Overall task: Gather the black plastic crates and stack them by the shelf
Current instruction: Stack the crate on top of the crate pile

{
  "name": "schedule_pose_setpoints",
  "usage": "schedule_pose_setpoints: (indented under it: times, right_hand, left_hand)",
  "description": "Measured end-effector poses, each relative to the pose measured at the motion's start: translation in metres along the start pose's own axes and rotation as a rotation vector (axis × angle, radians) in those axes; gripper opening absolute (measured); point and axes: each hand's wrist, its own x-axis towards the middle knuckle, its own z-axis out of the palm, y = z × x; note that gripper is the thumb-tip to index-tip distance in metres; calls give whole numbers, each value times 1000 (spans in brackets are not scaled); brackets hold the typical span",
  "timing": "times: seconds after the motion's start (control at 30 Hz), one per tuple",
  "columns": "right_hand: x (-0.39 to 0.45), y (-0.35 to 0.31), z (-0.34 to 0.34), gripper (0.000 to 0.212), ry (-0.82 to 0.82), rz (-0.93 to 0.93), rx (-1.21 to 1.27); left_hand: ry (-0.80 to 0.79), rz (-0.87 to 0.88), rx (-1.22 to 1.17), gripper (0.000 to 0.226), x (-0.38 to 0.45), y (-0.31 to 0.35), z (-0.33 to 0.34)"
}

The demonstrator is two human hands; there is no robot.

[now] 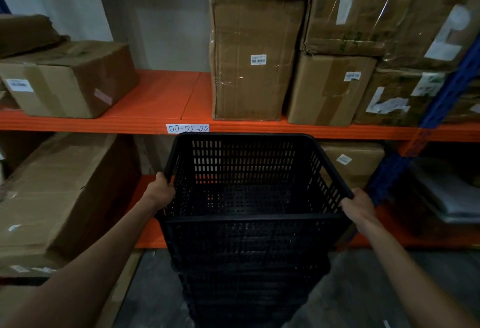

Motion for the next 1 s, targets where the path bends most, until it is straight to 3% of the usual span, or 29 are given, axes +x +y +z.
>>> schedule_pose_setpoints:
  times: [0.43, 0.57, 1.0]
  right_hand:
    - [-8, 4, -7, 18, -59, -49, -70]
    - [-7, 6, -8, 15, -8, -61, -73]
    - [-10, 11, -5, 11, 45, -89, -44]
  left_hand:
    - [-56, 45, 105, 47, 7, -6, -3]
    - [10, 71, 91, 37, 5, -3, 4]
    - [139, 169, 74, 38, -4, -6, 6]
